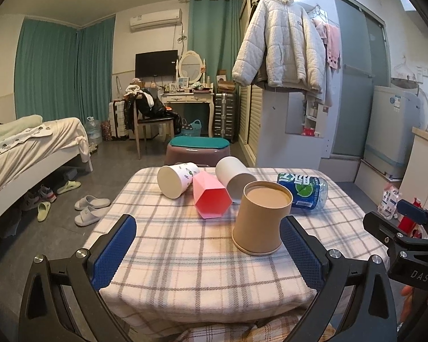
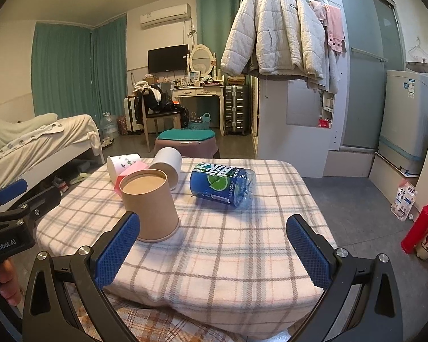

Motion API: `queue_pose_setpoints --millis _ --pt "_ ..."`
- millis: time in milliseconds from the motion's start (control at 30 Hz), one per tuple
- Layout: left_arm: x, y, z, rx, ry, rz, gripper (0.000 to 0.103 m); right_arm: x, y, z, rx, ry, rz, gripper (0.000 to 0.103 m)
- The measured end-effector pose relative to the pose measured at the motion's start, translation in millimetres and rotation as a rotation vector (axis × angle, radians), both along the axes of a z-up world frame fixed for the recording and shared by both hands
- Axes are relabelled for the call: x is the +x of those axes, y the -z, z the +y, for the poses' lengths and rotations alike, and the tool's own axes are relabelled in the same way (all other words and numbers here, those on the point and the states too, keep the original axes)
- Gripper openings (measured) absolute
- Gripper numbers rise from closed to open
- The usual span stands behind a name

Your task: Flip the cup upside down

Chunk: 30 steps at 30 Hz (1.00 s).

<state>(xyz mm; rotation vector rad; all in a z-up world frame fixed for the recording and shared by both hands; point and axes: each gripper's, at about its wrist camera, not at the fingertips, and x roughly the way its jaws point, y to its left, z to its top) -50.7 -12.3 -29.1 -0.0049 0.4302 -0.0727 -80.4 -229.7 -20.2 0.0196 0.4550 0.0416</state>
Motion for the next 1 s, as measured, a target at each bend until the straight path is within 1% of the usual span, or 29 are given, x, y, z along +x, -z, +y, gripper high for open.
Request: queue_pose_setpoints --millis 267,533,1000 --pt "-1.2 -0.3 0.7 0.016 0.003 0.005 0.103 0.2 -0.6 8.2 -0.010 -0.008 -0.006 0.103" --pt "0.0 1.4 4.1 0.008 -0.011 0.019 0.103 1.6 -1.8 12.7 -0.025 -0.007 0.004 0.103" --pt "0.7 1.6 10.1 0.002 -0.016 0.017 0.103 2.5 -0.9 17.4 -0.028 -0.011 0.016 0.103"
